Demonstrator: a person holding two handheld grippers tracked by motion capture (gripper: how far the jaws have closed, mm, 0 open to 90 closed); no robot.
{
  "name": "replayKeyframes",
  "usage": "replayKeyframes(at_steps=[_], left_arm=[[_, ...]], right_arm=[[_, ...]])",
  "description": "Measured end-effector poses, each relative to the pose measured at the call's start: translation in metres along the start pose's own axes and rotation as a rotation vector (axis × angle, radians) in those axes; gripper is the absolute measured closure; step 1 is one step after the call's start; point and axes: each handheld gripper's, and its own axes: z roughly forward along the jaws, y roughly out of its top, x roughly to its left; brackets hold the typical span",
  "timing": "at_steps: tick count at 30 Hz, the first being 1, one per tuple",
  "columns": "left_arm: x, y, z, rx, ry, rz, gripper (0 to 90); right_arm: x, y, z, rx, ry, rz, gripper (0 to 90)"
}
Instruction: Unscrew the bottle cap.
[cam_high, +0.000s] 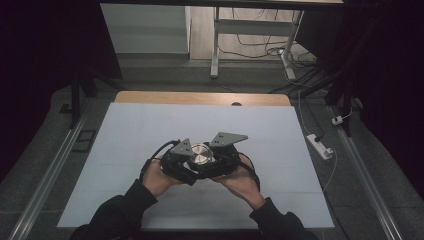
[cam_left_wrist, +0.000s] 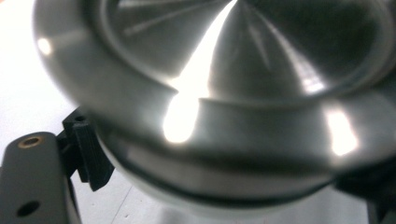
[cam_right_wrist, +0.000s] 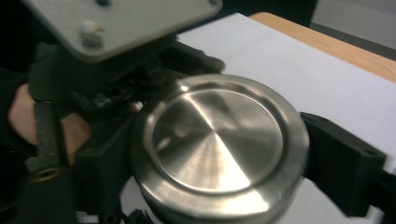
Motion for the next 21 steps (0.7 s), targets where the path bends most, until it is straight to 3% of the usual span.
replayKeyframes(at_steps=[3,6,10,13,15,16,17,19,21], left_arm=[[0.001,0.0,-0.001,0.007,-0.022,0.027,15.0],[0.001,0.001,-0.005,0.004,-0.073,0.054,15.0],[-0.002,0.003,-0.007,0.002,-0.16,0.117,15.0],[-0.005,0.003,-0.006,-0.003,-0.231,0.169,14.9],[-0.006,0.002,-0.004,-0.014,-0.253,0.162,15.0],[-0.005,0.002,-0.004,-0.017,-0.245,0.15,14.9],[-0.004,0.002,-0.004,-0.015,-0.222,0.141,14.9],[-0.001,0.001,-0.005,-0.018,-0.164,0.099,14.9],[0.003,-0.001,-0.006,-0.007,-0.089,0.062,14.9]], right_arm=[[0.002,0.001,-0.001,-0.002,0.005,-0.037,18.7],[-0.002,0.002,-0.005,-0.007,0.072,-0.053,18.8],[-0.012,0.002,-0.011,-0.009,0.234,-0.107,18.7],[-0.02,-0.001,-0.013,-0.017,0.385,-0.166,18.5],[-0.024,-0.003,-0.014,-0.023,0.452,-0.186,18.1],[-0.025,-0.003,-0.014,-0.023,0.462,-0.174,17.3],[-0.026,-0.003,-0.015,-0.014,0.438,-0.16,13.2],[-0.026,0.002,-0.018,0.017,0.325,-0.109,0.5],[-0.027,0.007,-0.022,0.025,0.226,-0.042,0.0]])
